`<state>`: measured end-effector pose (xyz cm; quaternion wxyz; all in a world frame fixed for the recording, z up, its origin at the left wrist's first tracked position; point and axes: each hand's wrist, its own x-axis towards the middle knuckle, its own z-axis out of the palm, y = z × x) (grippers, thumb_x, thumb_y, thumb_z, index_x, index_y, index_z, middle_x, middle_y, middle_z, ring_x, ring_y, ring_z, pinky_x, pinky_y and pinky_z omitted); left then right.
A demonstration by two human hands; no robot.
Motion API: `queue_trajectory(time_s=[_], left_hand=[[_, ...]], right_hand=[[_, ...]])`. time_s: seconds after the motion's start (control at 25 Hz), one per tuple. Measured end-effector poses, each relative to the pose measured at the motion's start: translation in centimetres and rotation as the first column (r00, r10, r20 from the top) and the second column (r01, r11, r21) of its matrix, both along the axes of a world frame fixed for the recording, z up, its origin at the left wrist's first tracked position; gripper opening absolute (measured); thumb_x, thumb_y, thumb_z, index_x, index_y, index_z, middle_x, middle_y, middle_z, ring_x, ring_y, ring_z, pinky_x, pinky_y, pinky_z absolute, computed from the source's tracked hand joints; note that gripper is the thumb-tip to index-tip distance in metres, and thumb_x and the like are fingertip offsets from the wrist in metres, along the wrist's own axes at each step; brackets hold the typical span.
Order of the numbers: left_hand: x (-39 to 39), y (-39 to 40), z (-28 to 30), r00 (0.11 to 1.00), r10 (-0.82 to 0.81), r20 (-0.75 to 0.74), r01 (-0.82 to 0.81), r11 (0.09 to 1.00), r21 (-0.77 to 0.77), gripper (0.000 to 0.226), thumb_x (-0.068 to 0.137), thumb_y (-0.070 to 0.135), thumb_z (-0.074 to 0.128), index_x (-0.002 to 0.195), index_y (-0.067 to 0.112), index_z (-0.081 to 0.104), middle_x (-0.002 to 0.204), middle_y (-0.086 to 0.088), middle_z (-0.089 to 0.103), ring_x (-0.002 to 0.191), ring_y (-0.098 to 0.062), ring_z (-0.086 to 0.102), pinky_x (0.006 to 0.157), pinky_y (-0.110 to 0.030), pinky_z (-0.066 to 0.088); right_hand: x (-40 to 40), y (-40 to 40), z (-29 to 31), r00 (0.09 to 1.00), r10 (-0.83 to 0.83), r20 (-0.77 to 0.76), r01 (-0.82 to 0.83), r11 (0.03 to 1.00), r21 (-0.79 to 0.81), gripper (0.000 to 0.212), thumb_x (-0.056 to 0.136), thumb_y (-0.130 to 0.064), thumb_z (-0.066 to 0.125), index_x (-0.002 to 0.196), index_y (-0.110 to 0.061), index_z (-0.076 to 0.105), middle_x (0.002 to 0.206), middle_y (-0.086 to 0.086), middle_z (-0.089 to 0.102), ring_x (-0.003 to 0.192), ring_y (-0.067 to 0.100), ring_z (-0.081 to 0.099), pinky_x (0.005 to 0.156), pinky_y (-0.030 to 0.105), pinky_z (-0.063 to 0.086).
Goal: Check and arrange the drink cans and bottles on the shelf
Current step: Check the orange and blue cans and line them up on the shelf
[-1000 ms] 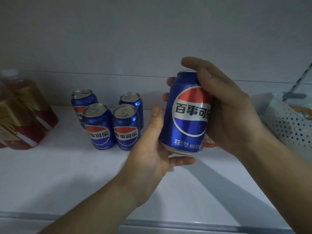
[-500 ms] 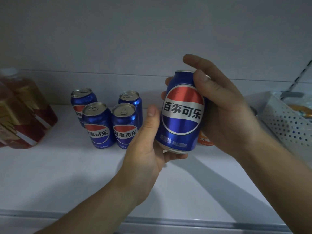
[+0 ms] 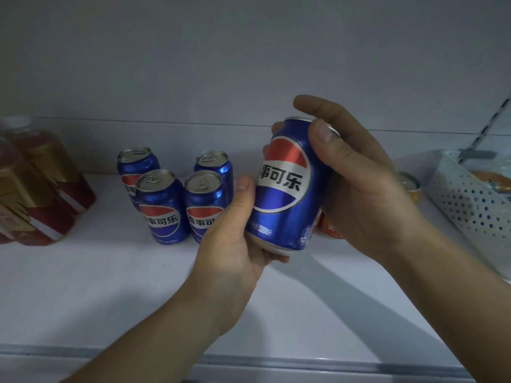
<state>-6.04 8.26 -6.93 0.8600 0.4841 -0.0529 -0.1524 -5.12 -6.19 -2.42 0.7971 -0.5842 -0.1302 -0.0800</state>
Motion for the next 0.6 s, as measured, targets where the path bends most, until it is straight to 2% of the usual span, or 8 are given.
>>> queue_trajectory(time_s=[0.08, 0.16, 0.24, 0.28, 0.4, 0.52, 0.6], left_hand=[[-0.29, 0.09, 0.25, 0.999, -0.042, -0.015, 0.043, 0.999, 0.011, 0.065, 0.075, 0.059, 0.050, 0.115, 0.012, 0.072, 0.103, -0.020, 0.075, 0.073, -0.034, 0.068, 0.059, -0.035, 0.047], [-0.33, 0.20, 0.21, 0.998, -0.058, 0.011, 0.058, 0.998, 0.027, 0.063, 0.079, 0.059, 0.048, 0.119, 0.016, 0.070, 0.108, -0.015, 0.076, 0.080, -0.033, 0.070, 0.065, -0.037, 0.048], [-0.24, 0.26, 0.17, 0.997, -0.036, 0.071, 0.035, 0.999, 0.026, 0.041, 0.089, 0.054, 0.056, 0.113, 0.025, 0.073, 0.115, -0.009, 0.075, 0.095, -0.031, 0.071, 0.075, -0.043, 0.051], [-0.17, 0.27, 0.09, 0.996, -0.024, 0.087, 0.022, 1.000, 0.021, 0.033, 0.091, 0.050, 0.058, 0.110, 0.029, 0.075, 0.116, -0.007, 0.075, 0.098, -0.029, 0.071, 0.075, -0.043, 0.054], [-0.10, 0.19, -0.25, 0.997, 0.004, 0.073, -0.003, 1.000, -0.016, 0.027, 0.087, 0.049, 0.060, 0.101, 0.034, 0.078, 0.113, -0.006, 0.076, 0.094, -0.027, 0.073, 0.068, -0.041, 0.056], [-0.35, -0.09, 0.02, 0.999, -0.024, 0.041, 0.026, 0.998, -0.050, 0.036, 0.080, 0.049, 0.052, 0.091, 0.032, 0.081, 0.103, -0.006, 0.079, 0.082, -0.029, 0.073, 0.063, -0.038, 0.057], [-0.41, -0.13, 0.28, 0.998, -0.049, 0.037, 0.052, 0.996, -0.079, 0.037, 0.081, 0.048, 0.049, 0.088, 0.034, 0.082, 0.101, -0.004, 0.079, 0.083, -0.024, 0.075, 0.063, -0.036, 0.061]], right_hand=[[0.02, -0.26, 0.11, 0.999, 0.044, 0.003, -0.044, 0.999, -0.008, 0.050, 0.086, -0.021, 0.063, 0.136, -0.017, 0.058, 0.117, 0.018, 0.071, 0.104, 0.033, 0.070, 0.094, 0.046, 0.059], [0.03, -0.46, 0.12, 0.999, 0.030, 0.011, -0.029, 0.999, -0.035, 0.049, 0.085, -0.017, 0.066, 0.133, -0.017, 0.059, 0.113, 0.018, 0.073, 0.099, 0.034, 0.072, 0.088, 0.046, 0.060], [0.03, -0.57, 0.06, 0.999, -0.023, 0.025, 0.025, 0.997, -0.074, 0.047, 0.083, -0.017, 0.068, 0.130, -0.018, 0.060, 0.104, 0.015, 0.075, 0.089, 0.027, 0.073, 0.079, 0.039, 0.060], [0.04, -0.54, 0.00, 0.999, -0.036, 0.027, 0.039, 0.995, -0.092, 0.048, 0.083, -0.017, 0.069, 0.130, -0.018, 0.060, 0.102, 0.013, 0.075, 0.086, 0.024, 0.073, 0.077, 0.038, 0.059], [0.13, -0.43, -0.14, 1.000, -0.027, 0.002, 0.027, 0.994, -0.102, 0.051, 0.083, -0.020, 0.069, 0.132, -0.019, 0.058, 0.102, 0.009, 0.076, 0.088, 0.021, 0.074, 0.078, 0.034, 0.060], [0.23, -0.54, -0.17, 0.999, 0.026, -0.030, -0.028, 0.997, -0.067, 0.049, 0.087, -0.023, 0.063, 0.135, -0.016, 0.058, 0.112, 0.012, 0.073, 0.100, 0.026, 0.072, 0.091, 0.041, 0.060], [0.16, -0.68, -0.07, 1.000, 0.009, -0.021, -0.011, 0.998, -0.058, 0.047, 0.086, -0.021, 0.064, 0.132, -0.015, 0.059, 0.110, 0.015, 0.073, 0.096, 0.027, 0.071, 0.089, 0.043, 0.058]])
